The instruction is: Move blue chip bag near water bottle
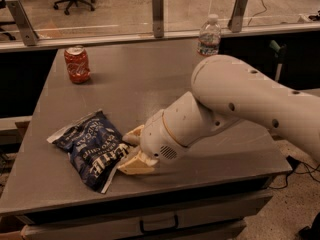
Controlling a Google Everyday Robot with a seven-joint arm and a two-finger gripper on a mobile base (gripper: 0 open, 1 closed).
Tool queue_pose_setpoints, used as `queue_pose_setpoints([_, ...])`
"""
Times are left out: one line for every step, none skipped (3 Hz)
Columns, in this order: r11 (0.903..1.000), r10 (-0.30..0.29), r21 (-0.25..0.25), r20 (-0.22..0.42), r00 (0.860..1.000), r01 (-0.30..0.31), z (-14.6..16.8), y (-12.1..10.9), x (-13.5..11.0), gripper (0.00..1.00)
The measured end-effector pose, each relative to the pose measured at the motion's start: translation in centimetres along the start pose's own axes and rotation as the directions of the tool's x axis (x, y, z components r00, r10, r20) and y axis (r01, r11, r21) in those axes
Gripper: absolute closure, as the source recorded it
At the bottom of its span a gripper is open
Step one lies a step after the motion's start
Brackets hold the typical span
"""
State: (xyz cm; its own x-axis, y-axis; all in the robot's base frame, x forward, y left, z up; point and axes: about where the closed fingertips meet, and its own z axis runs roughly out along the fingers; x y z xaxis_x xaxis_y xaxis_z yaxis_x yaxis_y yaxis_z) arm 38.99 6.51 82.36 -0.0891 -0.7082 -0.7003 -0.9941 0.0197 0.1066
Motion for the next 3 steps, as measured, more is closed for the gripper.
queue_pose_setpoints([1.0,0.0,0.0,0.0,1.0,0.0,-0.03,0.01,-0.04,1.0])
queue_pose_setpoints([1.0,0.0,0.0,0.0,1.0,0.0,-0.04,0.01,-0.04,1.0])
queue_pose_setpoints([1.0,0.0,0.0,0.0,1.0,0.0,-0.05,0.01,-0.05,1.0])
